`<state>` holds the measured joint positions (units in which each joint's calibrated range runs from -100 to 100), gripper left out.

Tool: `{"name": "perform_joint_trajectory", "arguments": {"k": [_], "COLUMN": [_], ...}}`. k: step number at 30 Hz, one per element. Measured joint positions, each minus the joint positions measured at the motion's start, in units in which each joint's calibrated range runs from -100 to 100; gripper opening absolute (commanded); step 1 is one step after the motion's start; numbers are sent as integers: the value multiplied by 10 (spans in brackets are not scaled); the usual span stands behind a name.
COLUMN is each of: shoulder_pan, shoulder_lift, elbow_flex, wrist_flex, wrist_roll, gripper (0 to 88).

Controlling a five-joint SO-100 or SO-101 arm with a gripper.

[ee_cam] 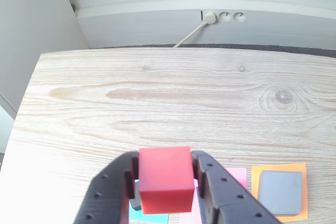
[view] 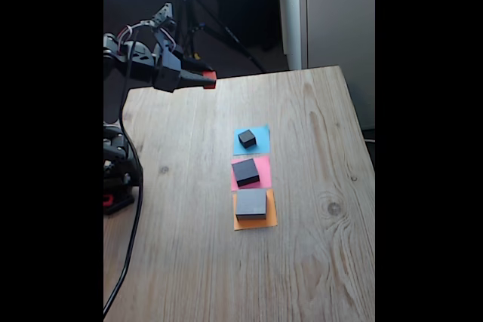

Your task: Tower of hanoi

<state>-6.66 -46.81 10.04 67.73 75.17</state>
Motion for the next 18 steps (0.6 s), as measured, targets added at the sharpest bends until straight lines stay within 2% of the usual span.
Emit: {"name": "perform_joint_trajectory", "arguments": {"k": [8,15,18], "shoulder_pan": [91,188,215], "shoulder_lift": [-4,-19,-38], "elbow_flex": [-31,-9,56], "wrist_flex": [24,27,1], "wrist_roll": [5,38,61], "gripper": [14,14,8]}}
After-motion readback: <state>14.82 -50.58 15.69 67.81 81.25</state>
